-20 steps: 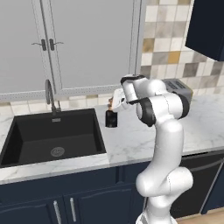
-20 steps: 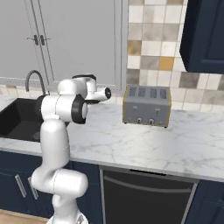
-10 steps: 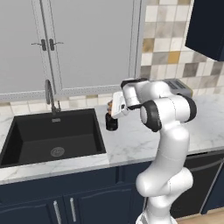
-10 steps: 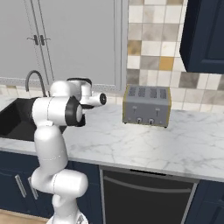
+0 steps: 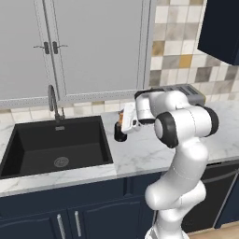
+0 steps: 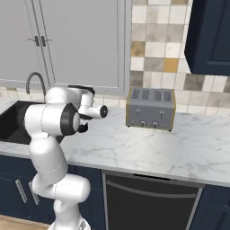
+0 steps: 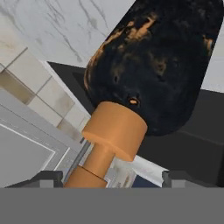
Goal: Restock the sink supplies by placing the sponge and soap dispenser on the counter and next to the sink. Make sure the soap dispenser is upright.
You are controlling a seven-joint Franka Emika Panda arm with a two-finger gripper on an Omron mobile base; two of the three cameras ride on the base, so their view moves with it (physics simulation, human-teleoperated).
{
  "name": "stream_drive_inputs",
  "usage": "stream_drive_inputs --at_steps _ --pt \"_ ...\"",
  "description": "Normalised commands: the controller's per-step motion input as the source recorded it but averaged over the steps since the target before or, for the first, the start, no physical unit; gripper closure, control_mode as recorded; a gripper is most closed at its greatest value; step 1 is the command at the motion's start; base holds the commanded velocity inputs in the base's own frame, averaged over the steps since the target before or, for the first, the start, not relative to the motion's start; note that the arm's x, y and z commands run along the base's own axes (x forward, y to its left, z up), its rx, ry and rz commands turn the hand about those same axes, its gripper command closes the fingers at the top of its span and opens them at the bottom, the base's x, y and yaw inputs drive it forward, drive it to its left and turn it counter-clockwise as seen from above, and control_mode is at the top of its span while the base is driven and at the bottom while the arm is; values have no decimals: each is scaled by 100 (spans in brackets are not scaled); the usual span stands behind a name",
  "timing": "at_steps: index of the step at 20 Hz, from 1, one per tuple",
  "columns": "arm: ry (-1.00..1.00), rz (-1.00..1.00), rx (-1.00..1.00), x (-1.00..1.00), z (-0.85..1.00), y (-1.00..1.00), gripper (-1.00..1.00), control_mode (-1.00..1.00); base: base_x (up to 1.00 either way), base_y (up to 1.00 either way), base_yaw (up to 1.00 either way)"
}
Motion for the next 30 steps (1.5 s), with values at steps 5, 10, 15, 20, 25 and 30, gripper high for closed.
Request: stream_drive_inputs --at_steps 5,10,15,20,25,30 --pt "0 0 0 0 9 -19 -100 -100 0 0 0" --pt "-2 0 0 -1 42 -18 -100 -100 0 0 0" --pt "-5 0 0 -51 36 -5 -100 -100 0 0 0" --pt "-5 0 0 -88 30 0 -100 -100 0 0 0" --pt "-6 0 0 -100 75 0 -100 -100 0 0 0" --pt "-8 0 -7 -100 80 -9 -100 -100 0 0 0"
